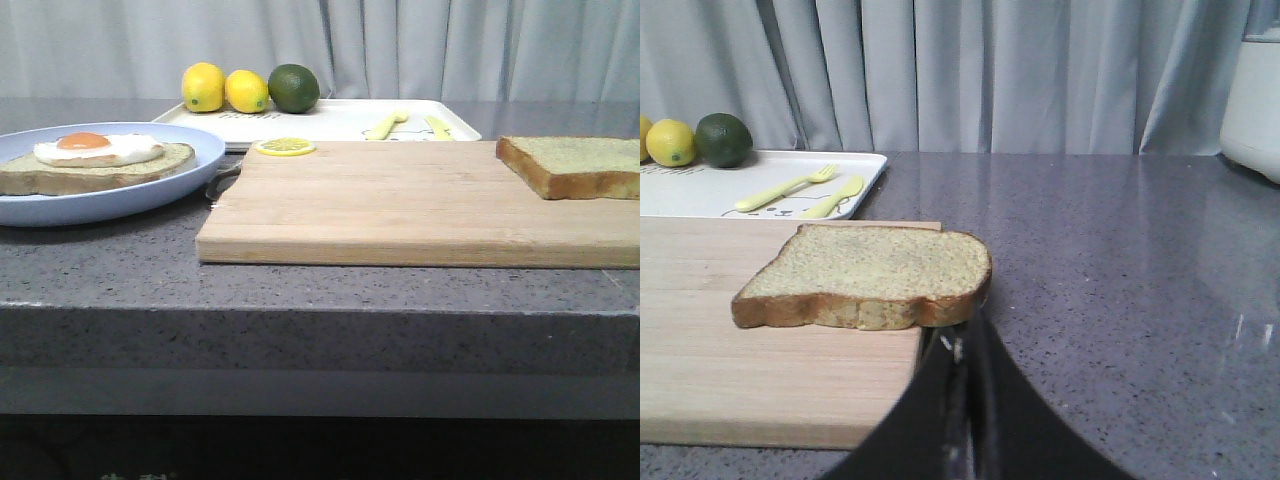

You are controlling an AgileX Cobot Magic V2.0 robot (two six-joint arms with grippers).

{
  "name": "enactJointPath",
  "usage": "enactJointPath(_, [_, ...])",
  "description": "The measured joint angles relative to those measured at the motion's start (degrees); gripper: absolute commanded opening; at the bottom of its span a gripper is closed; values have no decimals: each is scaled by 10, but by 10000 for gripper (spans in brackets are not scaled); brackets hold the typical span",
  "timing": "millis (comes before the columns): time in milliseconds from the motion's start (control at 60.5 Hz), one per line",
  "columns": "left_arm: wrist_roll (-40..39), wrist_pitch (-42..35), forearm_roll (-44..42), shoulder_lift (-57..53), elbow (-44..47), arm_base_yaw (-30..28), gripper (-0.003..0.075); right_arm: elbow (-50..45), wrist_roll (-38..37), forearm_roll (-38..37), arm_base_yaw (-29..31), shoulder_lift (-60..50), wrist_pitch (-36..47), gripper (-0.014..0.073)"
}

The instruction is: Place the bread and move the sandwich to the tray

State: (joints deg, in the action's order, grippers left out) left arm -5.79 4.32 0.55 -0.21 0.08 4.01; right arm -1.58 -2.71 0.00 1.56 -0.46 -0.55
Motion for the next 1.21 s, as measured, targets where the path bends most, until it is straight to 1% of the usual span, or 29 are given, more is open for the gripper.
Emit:
enactJointPath(662, [0, 0, 0, 0, 0, 0, -17, 0, 0, 0, 0, 0, 1, -67])
enactJointPath(827, [0, -33, 1, 0, -1, 0, -17, 0, 0, 0, 0, 0, 18, -67])
enactJointPath(926, [0, -36, 1, 0, -9, 0, -17, 7, 0, 0, 0, 0, 2, -67])
enactJointPath(1059, [0, 4, 2, 0, -76, 0, -17, 69, 0, -8, 0, 0, -54, -67])
enactJointPath(1208, [0, 61, -5, 27, -178, 0, -17, 171, 0, -26, 0, 7, -123, -67])
